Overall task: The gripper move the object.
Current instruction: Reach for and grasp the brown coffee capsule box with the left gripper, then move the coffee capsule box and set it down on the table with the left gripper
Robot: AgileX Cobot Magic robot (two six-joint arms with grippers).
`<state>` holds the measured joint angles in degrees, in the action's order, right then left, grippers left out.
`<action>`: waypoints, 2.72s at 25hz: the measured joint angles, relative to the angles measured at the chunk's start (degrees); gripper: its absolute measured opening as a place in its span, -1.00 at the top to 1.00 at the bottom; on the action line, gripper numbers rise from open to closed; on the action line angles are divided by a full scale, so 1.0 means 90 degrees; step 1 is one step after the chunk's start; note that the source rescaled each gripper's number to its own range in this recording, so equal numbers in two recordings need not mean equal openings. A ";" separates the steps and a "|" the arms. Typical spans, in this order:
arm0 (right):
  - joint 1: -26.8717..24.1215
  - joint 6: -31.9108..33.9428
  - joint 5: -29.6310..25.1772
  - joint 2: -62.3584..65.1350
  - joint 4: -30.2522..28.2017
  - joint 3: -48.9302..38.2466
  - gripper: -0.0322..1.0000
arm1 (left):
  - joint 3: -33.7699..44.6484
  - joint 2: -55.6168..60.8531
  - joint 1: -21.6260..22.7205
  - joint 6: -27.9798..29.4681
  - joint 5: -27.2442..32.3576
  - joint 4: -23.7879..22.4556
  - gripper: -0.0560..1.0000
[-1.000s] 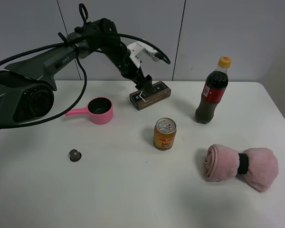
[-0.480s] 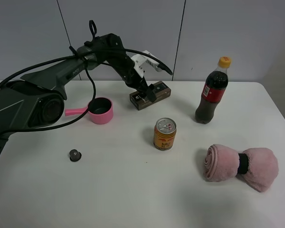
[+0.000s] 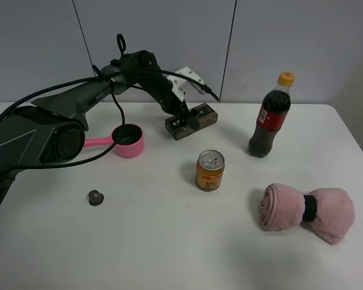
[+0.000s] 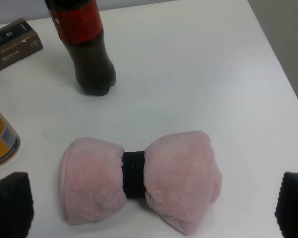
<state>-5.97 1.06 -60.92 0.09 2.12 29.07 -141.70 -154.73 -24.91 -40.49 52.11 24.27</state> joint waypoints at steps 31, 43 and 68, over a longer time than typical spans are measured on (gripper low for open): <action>0.0000 0.0000 0.0000 0.0000 0.0000 0.0000 -1.00 | 0.0000 0.0137 -0.0099 0.0380 0.0251 -0.0089 0.87; 0.0000 0.0000 0.0000 0.0000 0.0000 0.0000 -1.00 | 0.0000 0.1829 -0.0222 0.3771 0.1900 -0.1398 0.87; 0.0000 0.0000 0.0000 0.0000 0.0000 0.0000 -1.00 | 0.0898 0.3392 -0.0779 0.4001 0.2006 -0.1992 0.87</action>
<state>-5.97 1.06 -60.92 0.09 2.12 29.07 -133.62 -124.20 -31.92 -4.48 70.16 6.34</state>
